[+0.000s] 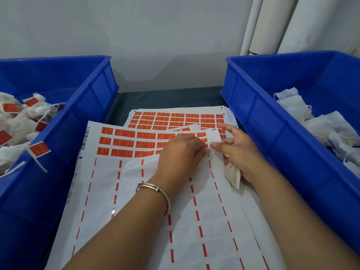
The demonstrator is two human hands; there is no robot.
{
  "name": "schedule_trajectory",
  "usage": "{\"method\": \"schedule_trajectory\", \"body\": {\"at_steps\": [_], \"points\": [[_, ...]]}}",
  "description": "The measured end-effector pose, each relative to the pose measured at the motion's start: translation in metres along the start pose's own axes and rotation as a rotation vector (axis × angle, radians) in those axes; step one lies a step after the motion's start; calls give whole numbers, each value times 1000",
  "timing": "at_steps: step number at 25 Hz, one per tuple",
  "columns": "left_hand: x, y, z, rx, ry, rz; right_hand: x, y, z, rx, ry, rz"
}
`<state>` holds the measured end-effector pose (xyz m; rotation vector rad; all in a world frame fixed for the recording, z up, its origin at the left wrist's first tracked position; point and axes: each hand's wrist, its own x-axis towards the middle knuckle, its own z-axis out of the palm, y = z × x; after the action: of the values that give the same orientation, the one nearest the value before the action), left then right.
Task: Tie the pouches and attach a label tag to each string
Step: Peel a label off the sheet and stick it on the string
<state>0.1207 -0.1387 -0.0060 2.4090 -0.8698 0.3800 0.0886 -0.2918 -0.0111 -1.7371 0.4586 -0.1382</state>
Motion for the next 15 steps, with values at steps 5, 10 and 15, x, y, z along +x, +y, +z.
{"method": "schedule_trajectory", "body": {"at_steps": [5, 10, 15], "points": [[0, 1, -2, 6, -7, 27, 0, 1, -1, 8, 1, -15], [-1, 2, -1, 9, 25, 22, -1, 1, 1, 27, 2, -30], [1, 3, 3, -23, 13, -65, -1, 0, 1, 26, -1, -44]]}}
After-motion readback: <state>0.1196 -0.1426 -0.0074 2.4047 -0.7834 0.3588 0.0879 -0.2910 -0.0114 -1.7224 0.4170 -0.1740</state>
